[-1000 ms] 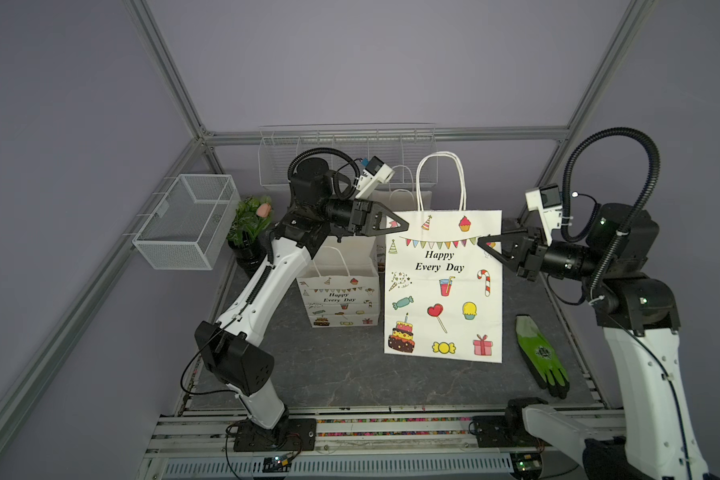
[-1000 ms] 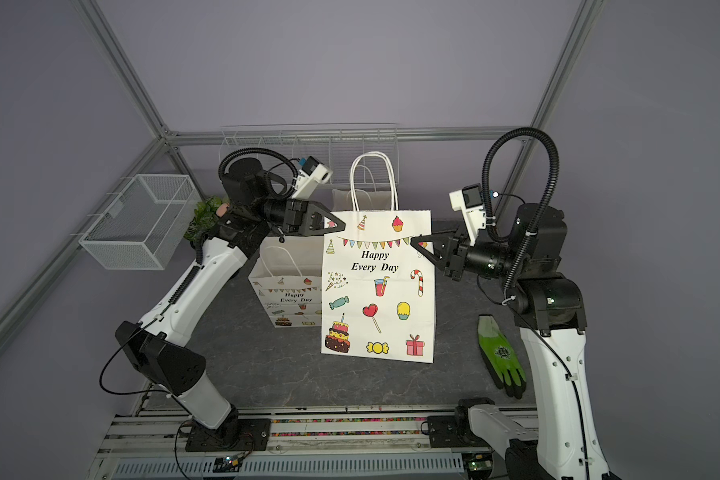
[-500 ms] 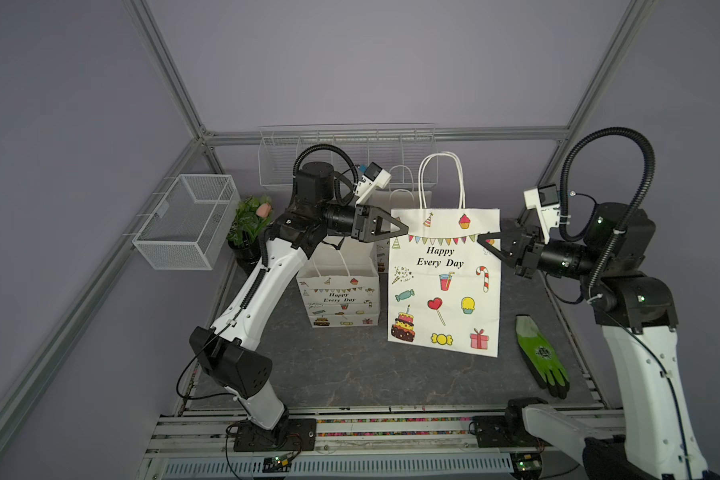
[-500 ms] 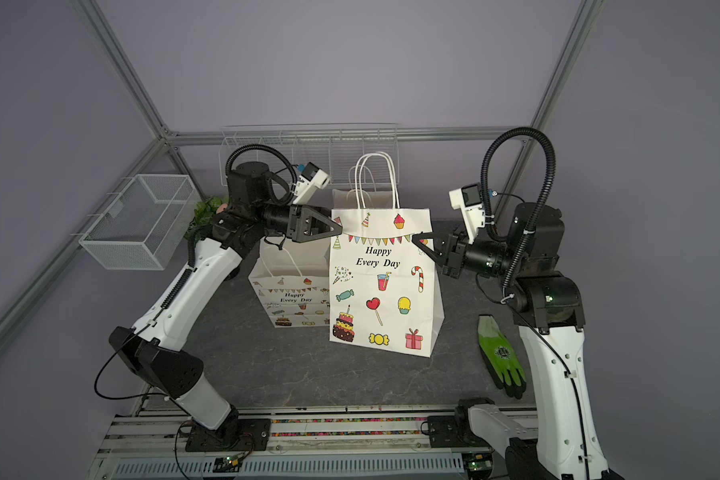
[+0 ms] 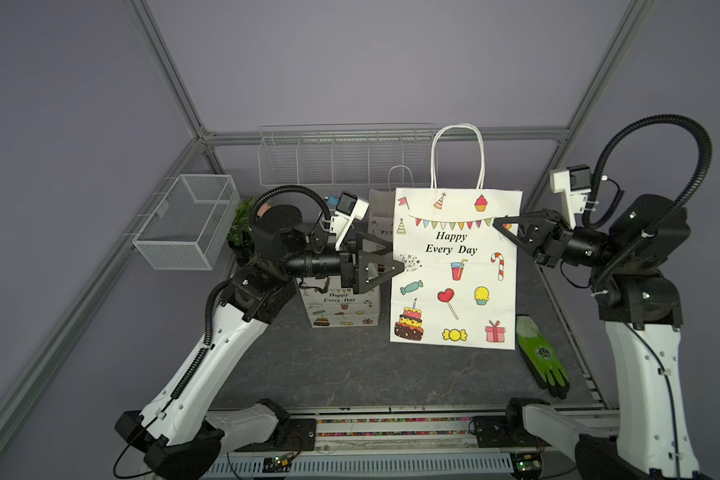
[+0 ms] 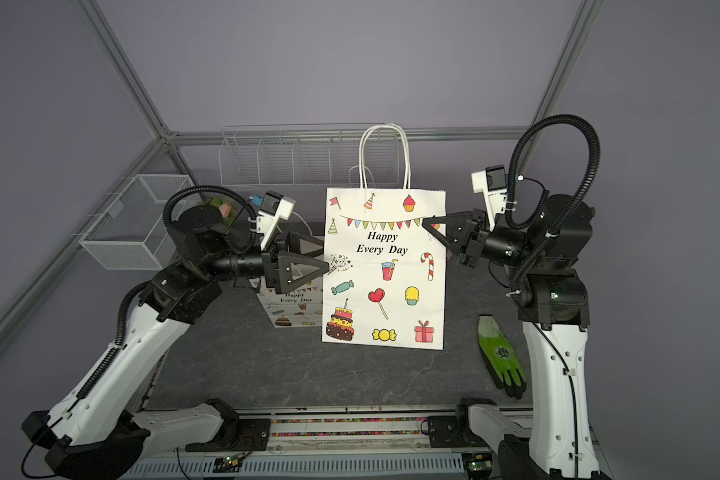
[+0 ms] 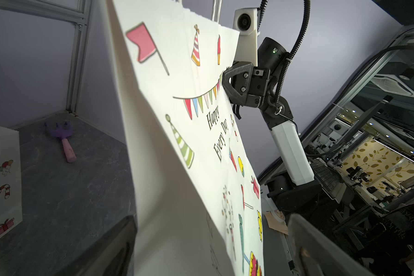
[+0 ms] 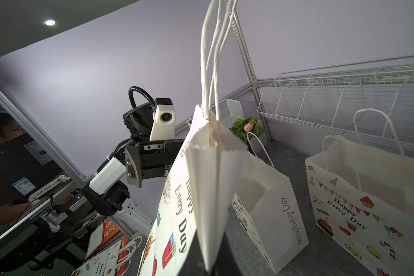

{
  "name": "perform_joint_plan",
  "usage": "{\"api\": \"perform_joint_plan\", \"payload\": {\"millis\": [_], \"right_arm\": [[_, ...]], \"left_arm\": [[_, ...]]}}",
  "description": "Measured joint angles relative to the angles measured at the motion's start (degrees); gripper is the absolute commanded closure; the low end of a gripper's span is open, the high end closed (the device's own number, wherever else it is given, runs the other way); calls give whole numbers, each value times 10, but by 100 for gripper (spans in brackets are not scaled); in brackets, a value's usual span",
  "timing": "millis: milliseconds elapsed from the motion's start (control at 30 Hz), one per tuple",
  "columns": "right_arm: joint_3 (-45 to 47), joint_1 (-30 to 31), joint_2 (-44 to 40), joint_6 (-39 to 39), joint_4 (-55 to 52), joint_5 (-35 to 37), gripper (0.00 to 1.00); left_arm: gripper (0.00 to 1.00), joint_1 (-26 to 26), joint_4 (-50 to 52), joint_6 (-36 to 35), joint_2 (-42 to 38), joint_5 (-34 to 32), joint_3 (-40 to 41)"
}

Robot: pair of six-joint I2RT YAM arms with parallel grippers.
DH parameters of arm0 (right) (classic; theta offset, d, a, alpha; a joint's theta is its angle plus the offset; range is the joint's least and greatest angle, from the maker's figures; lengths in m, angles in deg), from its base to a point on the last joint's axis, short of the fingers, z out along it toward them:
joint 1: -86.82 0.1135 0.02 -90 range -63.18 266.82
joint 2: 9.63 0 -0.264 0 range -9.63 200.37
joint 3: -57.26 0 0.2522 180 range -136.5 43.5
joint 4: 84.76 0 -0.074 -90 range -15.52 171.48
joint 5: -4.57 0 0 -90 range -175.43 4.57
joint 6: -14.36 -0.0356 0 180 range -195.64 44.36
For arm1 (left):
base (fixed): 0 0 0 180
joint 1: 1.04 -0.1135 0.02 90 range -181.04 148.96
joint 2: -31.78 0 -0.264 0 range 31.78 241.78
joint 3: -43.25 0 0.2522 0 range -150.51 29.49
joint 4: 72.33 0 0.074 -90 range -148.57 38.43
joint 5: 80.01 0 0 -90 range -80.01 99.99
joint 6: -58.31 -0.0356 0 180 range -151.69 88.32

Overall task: Put away the paper bag
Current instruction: Press the paper bag.

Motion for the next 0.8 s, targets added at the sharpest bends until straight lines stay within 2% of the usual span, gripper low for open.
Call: {"api": "perform_joint_plan", "payload": {"millis": [200, 300, 467, 800], "right_arm": [[-21, -2, 31, -50, 60, -37, 93], [-23, -2, 39, -71, 82, -47, 93], [-26, -2, 40, -81, 91, -53, 93], [-29, -1, 40, -80, 90, -51, 93]], "left_arm": [[27, 76, -29, 6, 17, -36, 4], [34, 106, -19, -6, 29, -53, 0], [39, 118, 5, -27, 30, -82, -2], [75, 120, 26, -48, -12, -134, -1]]}}
